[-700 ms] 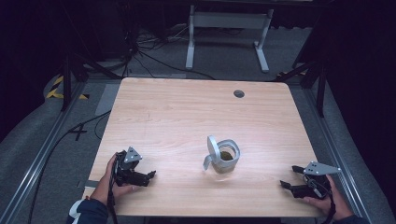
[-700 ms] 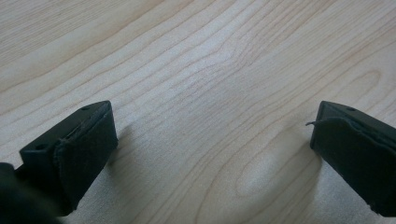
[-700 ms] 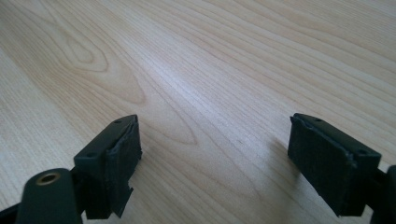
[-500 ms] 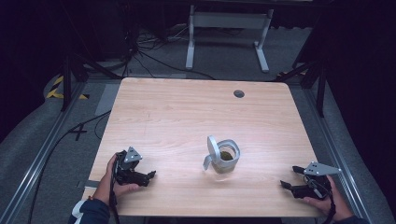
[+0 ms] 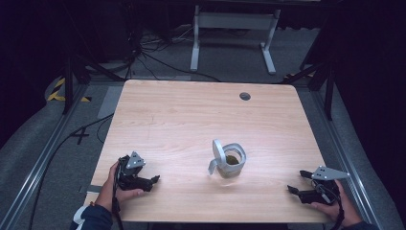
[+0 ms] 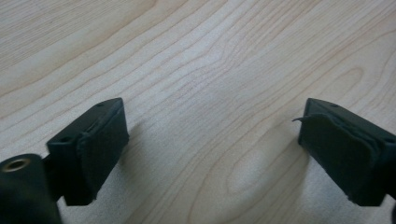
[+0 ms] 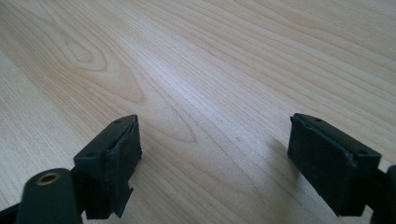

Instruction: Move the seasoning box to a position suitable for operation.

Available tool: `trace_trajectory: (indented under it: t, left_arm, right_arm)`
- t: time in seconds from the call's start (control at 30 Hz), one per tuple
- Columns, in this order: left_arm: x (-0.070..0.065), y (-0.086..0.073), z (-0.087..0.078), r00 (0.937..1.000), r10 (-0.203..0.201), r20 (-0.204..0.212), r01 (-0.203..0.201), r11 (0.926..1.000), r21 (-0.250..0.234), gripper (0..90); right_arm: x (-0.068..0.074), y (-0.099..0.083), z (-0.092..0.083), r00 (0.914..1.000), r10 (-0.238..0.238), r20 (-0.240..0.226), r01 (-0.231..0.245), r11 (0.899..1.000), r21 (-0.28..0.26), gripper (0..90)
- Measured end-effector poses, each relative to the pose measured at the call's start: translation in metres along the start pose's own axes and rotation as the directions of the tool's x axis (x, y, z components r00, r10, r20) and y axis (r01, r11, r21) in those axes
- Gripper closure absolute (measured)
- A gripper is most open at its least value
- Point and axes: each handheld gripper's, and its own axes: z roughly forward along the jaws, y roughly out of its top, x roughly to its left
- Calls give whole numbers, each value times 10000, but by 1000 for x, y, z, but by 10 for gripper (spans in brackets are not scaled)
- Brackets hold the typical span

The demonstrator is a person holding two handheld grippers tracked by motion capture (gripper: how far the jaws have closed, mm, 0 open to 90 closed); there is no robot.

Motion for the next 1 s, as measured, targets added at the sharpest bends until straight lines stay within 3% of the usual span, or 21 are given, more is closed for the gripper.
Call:
trace_trajectory:
  t: [0.2, 0.37, 0.53, 0.63, 0.7, 1.0]
  left_arm:
    - [0, 0, -2, 9993, 245, 292, -236, 9992, -309, 470]
    - [-1, 3, -4, 9993, 382, 17, -381, 9991, -194, 663]
    - [-2, 6, -8, 9984, 488, 291, -478, 9982, -353, 845]
    - [-5, 9, -12, 9967, 779, 215, -768, 9959, -478, 896]
    - [-7, 10, -13, 9974, 693, 195, -681, 9960, -571, 898]
    - [-13, 29, -25, 9885, 1459, 395, -1405, 9834, -1150, 900]
  right_arm:
    - [0, 0, 0, 10000, -29, -15, 29, 10000, -3, 172]
    - [-1, 0, 0, 10000, -42, -28, 42, 10000, -5, 172]
    - [-1, 0, 0, 10000, -75, -30, 75, 10000, -5, 172]
    - [-1, 0, 0, 10000, -47, -43, 47, 10000, 8, 171]
    - [-1, 0, 0, 10000, -47, -45, 47, 10000, 8, 171]
    - [-1, 1, 1, 10000, -43, -49, 43, 10000, 3, 170]
